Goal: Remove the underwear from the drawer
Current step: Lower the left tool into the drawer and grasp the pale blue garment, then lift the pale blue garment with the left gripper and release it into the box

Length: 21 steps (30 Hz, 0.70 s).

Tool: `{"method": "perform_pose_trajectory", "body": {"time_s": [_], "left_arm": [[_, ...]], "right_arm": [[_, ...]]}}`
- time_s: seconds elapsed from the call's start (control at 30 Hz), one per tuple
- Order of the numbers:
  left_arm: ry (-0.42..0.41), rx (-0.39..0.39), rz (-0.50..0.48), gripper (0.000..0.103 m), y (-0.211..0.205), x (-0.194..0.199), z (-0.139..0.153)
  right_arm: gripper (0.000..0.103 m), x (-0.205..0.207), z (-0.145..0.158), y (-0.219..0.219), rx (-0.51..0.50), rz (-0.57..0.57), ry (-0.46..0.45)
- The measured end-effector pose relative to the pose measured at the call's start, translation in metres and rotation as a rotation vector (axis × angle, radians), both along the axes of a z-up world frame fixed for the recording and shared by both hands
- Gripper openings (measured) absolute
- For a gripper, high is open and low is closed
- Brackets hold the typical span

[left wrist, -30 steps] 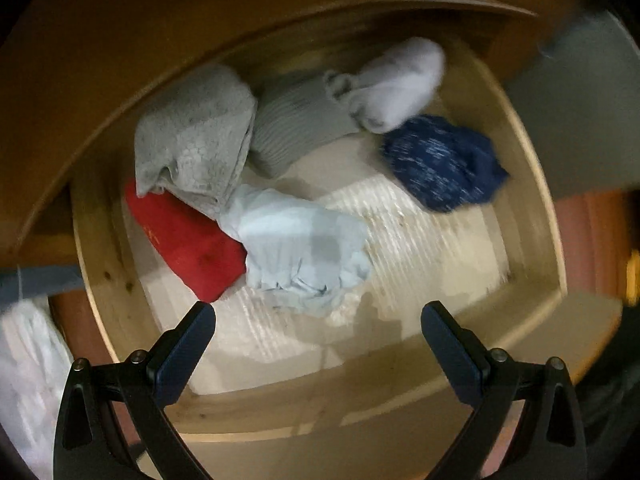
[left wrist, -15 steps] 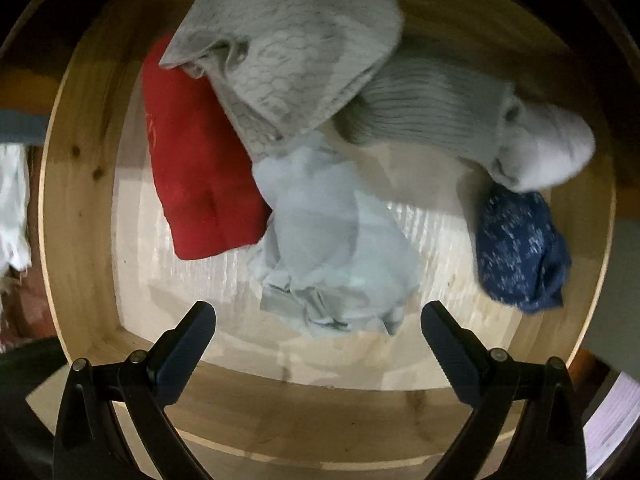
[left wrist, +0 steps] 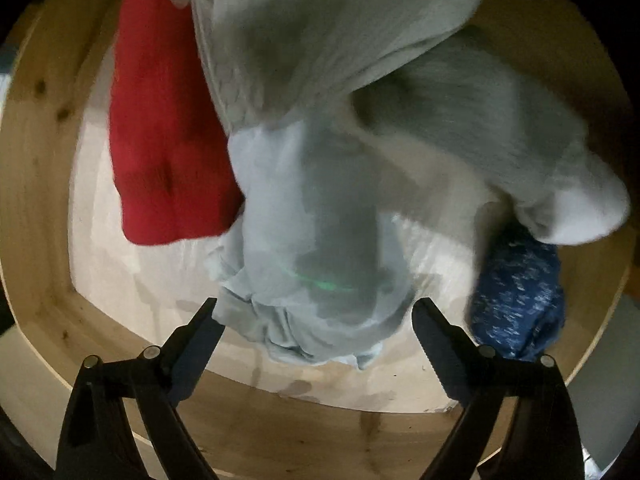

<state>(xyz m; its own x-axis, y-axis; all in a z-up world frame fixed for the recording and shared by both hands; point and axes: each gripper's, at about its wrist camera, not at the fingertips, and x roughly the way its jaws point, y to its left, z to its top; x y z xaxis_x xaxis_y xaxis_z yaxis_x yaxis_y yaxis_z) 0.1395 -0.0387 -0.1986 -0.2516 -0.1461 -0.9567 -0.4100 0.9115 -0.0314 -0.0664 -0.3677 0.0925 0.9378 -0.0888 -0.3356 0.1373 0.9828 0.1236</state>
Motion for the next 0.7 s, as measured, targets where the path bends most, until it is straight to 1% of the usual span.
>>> {"method": "perform_pose_trajectory", "body": {"time_s": [0.03,0.07,0.13,0.2,0.23,0.27,0.3,0.33,0.43,0.47,0.63,0.7], "left_arm": [[0.027,-0.008,0.011,0.094,0.000,0.001,-0.007],[0.017,0.000,0.019,0.095,0.001,0.002,-0.007],[0.013,0.014,0.033,0.094,0.002,0.001,-0.006],[-0.007,0.024,0.035,0.085,0.003,0.001,-0.004],[-0.032,0.036,0.040,0.066,0.001,0.005,0.008],[-0.051,0.052,0.041,0.051,0.003,0.010,0.017],[-0.091,0.044,0.049,0.043,0.005,0.010,0.023],[-0.116,0.018,0.058,0.036,0.007,0.009,0.027],[-0.125,-0.042,0.117,0.034,0.015,-0.002,0.031],[-0.128,-0.055,0.119,0.033,0.014,-0.005,0.032],[-0.219,-0.124,0.093,0.032,0.012,-0.024,0.058],[-0.261,-0.158,0.051,0.032,0.017,-0.038,0.077]], "right_arm": [[0.091,0.000,0.000,0.000,0.002,0.000,0.002],[0.091,0.000,0.000,-0.001,0.003,0.000,0.003],[0.091,0.001,-0.001,-0.001,0.005,0.003,0.006],[0.091,0.002,-0.002,-0.002,0.005,0.002,0.012],[0.091,0.003,-0.002,-0.002,0.005,0.001,0.015],[0.091,0.003,-0.002,-0.003,0.006,0.000,0.016],[0.091,0.003,-0.002,-0.003,0.008,-0.001,0.017],[0.091,0.003,-0.002,-0.004,0.012,-0.002,0.017],[0.091,0.003,-0.003,-0.006,0.020,-0.005,0.022],[0.091,0.003,-0.003,-0.006,0.021,-0.007,0.024],[0.091,0.006,-0.004,-0.004,0.010,-0.014,0.037],[0.091,0.007,-0.004,-0.001,-0.003,-0.014,0.042]]}}
